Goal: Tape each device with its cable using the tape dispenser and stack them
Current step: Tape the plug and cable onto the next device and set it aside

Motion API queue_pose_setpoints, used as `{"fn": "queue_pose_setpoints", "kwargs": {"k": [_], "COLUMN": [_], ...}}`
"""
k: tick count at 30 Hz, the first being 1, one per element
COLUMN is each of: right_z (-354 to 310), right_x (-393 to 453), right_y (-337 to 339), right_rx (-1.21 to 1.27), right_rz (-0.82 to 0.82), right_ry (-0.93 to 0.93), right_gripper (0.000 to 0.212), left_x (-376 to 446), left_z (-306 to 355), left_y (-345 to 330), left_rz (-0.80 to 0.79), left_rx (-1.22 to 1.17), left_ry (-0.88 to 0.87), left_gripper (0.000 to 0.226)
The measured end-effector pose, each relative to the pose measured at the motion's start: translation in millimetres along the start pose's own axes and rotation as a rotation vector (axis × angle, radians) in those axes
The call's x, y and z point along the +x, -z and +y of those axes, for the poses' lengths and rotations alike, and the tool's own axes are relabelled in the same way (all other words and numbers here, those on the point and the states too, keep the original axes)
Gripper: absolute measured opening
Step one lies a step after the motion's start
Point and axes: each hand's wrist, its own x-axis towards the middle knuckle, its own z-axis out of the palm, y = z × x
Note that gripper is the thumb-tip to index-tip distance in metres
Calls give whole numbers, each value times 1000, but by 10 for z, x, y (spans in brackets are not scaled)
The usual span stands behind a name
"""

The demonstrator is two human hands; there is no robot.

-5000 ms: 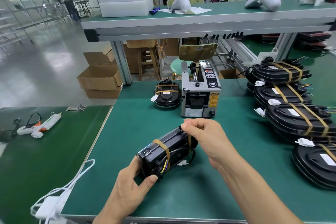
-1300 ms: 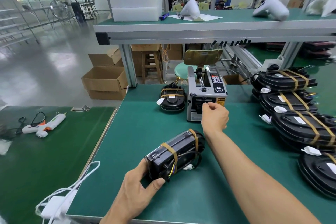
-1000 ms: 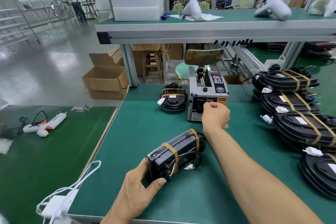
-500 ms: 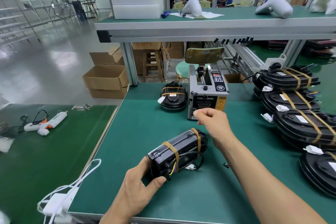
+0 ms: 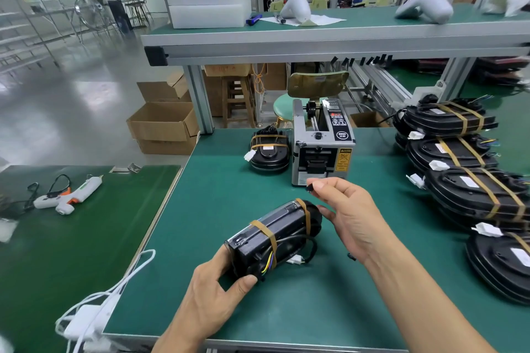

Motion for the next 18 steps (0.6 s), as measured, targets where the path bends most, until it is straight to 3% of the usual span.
{"fn": "queue_pose_setpoints", "kwargs": {"k": [3,9,18], "right_z": [56,135,239], "right_x": [-53,-117,-107], "right_y": [-24,-157,-252], "right_rx": [-57,-182,-241], "right_rz": [34,41,90], "right_ry": [20,72,76], "right_gripper": [9,21,16], "left_x": [-2,2,-5], "left_z": [-3,19,-6], "left_y": [1,0,-2], "left_rz": [-6,1,5], "left_rx": [-1,3,7], "left_ry": [-3,-8,-3], "left_gripper": [52,52,52]}}
